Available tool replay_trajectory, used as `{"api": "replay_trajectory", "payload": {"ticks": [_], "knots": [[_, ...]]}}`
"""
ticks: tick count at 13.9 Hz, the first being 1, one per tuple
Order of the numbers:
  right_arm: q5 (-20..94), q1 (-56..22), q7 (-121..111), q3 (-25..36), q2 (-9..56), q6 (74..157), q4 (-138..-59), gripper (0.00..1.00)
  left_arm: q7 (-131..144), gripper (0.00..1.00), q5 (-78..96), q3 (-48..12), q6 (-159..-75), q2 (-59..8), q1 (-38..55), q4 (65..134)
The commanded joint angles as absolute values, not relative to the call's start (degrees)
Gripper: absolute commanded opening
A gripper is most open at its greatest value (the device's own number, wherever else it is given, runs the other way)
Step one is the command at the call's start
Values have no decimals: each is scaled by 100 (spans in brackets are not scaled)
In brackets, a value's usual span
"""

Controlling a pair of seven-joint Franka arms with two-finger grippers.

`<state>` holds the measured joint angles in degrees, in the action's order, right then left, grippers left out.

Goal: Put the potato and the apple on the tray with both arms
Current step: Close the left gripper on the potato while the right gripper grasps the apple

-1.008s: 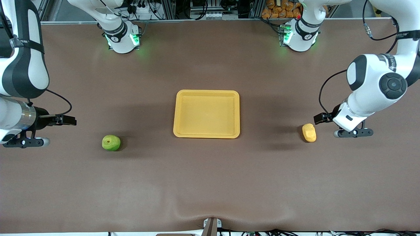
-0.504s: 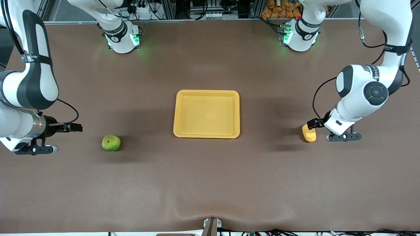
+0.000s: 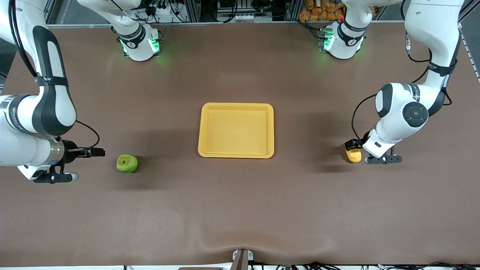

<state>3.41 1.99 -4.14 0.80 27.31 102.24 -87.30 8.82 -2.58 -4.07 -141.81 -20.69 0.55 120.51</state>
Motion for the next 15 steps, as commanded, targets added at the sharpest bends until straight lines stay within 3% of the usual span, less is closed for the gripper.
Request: {"api": "replay_trajectory", "payload": {"ticks": [1,3,7,9,10,11,12,15], "knots": [[413,202,-387,62,2961,10405,-8631,100,976,100,-246,-387,-14361,-2232,53,12076],[413,176,-387,62,3119,10520,-8631,100,984,100,-246,-369,-14536,-2364,53,12076],[422,132,-378,62,3260,10643,-8631,100,984,87,-246,-334,-14836,-2645,44,12050],[431,123,-378,62,3348,10757,-8631,100,984,68,-246,-334,-14836,-2663,44,12041],[431,123,-378,62,3418,10827,-8631,100,984,47,-246,-334,-14827,-2654,44,12041],[431,114,-378,62,3497,10924,-8631,100,1010,20,-255,-334,-14810,-2619,53,12050],[431,79,-378,62,3550,10986,-8631,100,1063,0,-255,-343,-14766,-2558,70,12050],[439,0,-369,62,3639,11065,-8640,100,1151,0,-246,-378,-14276,-2269,97,11919]]}}
